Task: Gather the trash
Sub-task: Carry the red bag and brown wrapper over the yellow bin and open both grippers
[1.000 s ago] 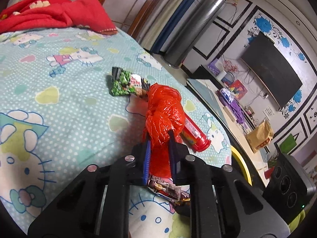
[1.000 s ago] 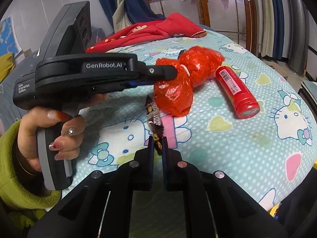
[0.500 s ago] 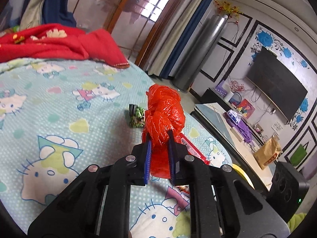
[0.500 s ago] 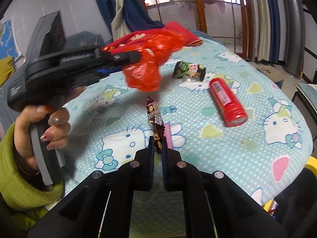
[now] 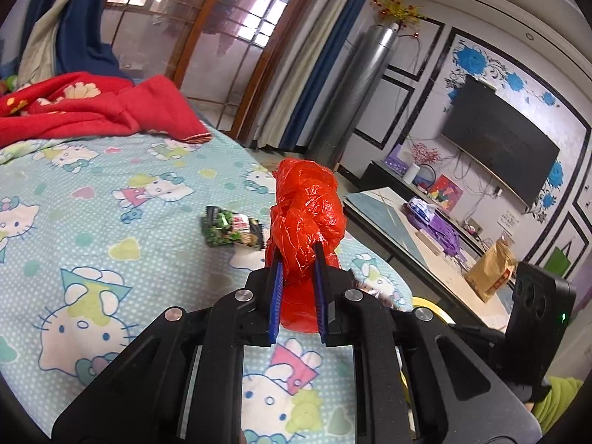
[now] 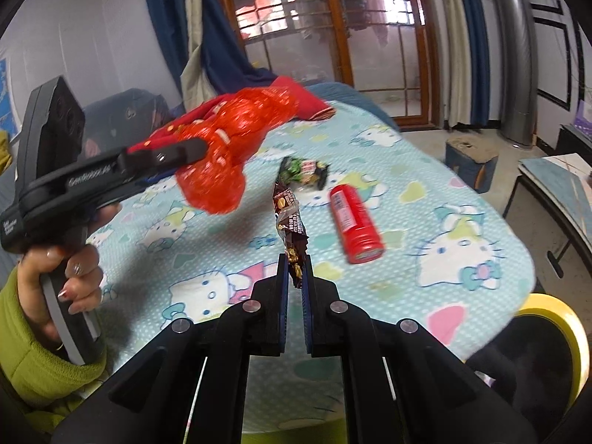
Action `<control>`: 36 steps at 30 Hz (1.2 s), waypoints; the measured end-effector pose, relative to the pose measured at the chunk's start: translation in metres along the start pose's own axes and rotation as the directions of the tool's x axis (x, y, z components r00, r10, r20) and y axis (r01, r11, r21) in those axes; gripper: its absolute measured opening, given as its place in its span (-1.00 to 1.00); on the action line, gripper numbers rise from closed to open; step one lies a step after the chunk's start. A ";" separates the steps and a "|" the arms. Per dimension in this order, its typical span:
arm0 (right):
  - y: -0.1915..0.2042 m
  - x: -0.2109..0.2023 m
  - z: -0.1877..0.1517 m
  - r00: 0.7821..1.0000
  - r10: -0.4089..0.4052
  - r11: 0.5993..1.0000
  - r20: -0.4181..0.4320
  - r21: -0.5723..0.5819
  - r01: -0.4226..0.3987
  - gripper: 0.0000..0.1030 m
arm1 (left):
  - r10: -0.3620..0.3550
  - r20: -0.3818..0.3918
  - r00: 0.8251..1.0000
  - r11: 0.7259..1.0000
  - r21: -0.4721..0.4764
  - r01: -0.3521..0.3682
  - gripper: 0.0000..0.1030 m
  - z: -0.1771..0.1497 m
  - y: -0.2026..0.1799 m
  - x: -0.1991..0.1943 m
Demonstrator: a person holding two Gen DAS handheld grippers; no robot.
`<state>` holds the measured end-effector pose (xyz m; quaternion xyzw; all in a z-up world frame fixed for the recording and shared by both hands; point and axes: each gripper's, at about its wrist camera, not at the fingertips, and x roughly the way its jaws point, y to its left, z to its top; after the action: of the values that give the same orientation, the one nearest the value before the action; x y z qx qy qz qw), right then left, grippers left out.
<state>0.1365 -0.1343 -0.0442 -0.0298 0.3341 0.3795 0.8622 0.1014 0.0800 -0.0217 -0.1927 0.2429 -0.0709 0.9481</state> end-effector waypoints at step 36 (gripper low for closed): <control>-0.105 -0.085 -0.030 0.963 -0.255 0.946 0.083 0.229 0.231 -0.87 | -0.134 -0.100 0.986 0.970 0.188 0.151 -0.82 -0.030 -0.085 0.018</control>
<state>0.1488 -0.2719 -0.0373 0.0451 0.3188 0.2326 0.9178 0.0987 -0.0118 -0.0198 -0.1124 0.2611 -0.1707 0.9434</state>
